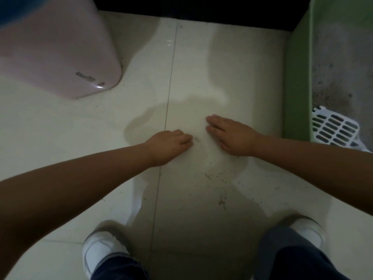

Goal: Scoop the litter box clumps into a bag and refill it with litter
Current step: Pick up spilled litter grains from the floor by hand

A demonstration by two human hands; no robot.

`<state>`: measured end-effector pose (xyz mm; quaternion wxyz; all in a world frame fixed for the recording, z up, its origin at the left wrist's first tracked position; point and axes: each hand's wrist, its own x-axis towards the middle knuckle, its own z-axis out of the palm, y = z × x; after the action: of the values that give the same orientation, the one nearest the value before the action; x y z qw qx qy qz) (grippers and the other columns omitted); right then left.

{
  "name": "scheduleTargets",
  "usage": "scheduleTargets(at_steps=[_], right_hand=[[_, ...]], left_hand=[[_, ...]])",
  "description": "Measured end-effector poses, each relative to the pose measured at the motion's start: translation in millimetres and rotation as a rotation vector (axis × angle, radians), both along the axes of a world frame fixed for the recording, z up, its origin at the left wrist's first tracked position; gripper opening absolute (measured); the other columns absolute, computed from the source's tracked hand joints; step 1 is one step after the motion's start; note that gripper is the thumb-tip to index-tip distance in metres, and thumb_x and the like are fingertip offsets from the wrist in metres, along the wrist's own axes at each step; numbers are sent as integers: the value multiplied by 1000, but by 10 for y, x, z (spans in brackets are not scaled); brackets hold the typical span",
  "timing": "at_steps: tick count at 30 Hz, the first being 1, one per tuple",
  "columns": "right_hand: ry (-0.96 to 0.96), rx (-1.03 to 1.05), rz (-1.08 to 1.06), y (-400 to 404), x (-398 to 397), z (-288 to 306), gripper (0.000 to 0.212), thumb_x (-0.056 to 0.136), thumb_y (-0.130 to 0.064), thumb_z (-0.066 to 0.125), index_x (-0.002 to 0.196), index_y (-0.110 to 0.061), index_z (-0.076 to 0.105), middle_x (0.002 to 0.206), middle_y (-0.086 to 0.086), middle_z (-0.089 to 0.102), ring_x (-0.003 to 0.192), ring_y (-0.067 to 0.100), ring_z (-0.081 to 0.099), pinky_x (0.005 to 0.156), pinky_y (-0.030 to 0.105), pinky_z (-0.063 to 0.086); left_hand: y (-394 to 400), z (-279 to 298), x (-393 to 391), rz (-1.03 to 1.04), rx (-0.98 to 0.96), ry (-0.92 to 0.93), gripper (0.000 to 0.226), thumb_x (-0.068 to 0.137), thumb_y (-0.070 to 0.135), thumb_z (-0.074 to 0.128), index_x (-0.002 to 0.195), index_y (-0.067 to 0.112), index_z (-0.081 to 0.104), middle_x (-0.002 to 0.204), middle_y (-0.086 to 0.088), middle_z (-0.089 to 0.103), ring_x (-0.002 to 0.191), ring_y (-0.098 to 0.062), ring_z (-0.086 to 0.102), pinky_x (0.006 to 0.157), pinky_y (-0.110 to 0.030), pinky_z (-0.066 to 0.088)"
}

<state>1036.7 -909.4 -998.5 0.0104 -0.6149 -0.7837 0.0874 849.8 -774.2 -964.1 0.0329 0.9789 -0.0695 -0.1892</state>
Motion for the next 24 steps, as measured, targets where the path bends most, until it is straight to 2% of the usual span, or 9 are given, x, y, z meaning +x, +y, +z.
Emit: scheduleTargets(at_steps=[1, 3, 4, 6, 9, 13, 16, 18, 24], right_hand=[[6, 8, 5, 4, 17, -8, 44, 70, -13, 46, 102, 9, 66, 108, 31, 65, 94, 44, 66, 70, 50, 55], [25, 32, 19, -6, 45, -18, 46, 61, -8, 59, 103, 8, 66, 109, 30, 65, 95, 44, 66, 70, 51, 54], [35, 40, 24, -5, 55, -19, 48, 58, -7, 62, 103, 8, 66, 109, 30, 65, 95, 44, 66, 70, 51, 55], [51, 33, 24, 9, 69, -13, 49, 57, -8, 62, 103, 8, 66, 109, 30, 65, 94, 43, 67, 69, 51, 56], [83, 19, 26, 29, 81, 4, 43, 63, -7, 59, 102, 8, 66, 108, 30, 65, 91, 43, 67, 65, 51, 57], [73, 19, -4, 39, 35, 56, 47, 74, -17, 36, 100, 8, 67, 105, 30, 67, 89, 42, 68, 66, 49, 56], [35, 0, -24, 34, -11, 93, 49, 74, -18, 35, 97, 9, 68, 104, 30, 67, 89, 42, 68, 67, 48, 55], [14, -25, -32, 34, -24, 106, 49, 73, -18, 35, 97, 9, 69, 103, 30, 67, 88, 42, 69, 65, 48, 55], [-30, -129, -26, 48, -16, 159, 51, 70, -19, 35, 96, 8, 69, 103, 29, 67, 89, 41, 69, 66, 46, 57]], left_hand=[[-42, 2, 51, -46, 42, 34, 53, 97, 27, 13, 143, 10, 33, 143, -12, 40, 122, -28, 47, 95, -32, 41], [-79, -43, 115, -69, 22, 74, 46, 102, 29, 17, 144, 15, 31, 141, -9, 40, 121, -27, 47, 98, -29, 35], [-93, -53, 132, -7, -21, 91, 42, 102, 26, 23, 138, 13, 41, 132, -9, 49, 111, -27, 55, 90, -29, 42], [-30, 0, 153, -22, -42, 42, 40, 87, 16, 33, 98, 7, 71, 91, -8, 68, 73, -24, 66, 51, -24, 49], [29, -97, 87, -123, 58, -106, 41, 66, 15, 31, 54, 12, 70, 56, 1, 63, 46, -14, 60, 30, -12, 31], [37, -100, 64, -168, 31, -133, 36, 66, 13, 37, 48, 12, 68, 49, 1, 58, 42, -14, 56, 28, -13, 31], [30, -50, 47, -218, -15, -48, 17, 53, 10, 76, 42, 11, 63, 45, -2, 55, 39, -16, 54, 27, -14, 34], [19, -48, 34, -203, -52, -61, 30, 32, 9, 89, 38, 9, 59, 43, -3, 53, 37, -17, 52, 27, -15, 35], [-11, -67, 46, -181, -36, -91, 29, 32, 1, 83, 37, 8, 56, 40, -4, 51, 34, -18, 50, 28, -13, 32]])
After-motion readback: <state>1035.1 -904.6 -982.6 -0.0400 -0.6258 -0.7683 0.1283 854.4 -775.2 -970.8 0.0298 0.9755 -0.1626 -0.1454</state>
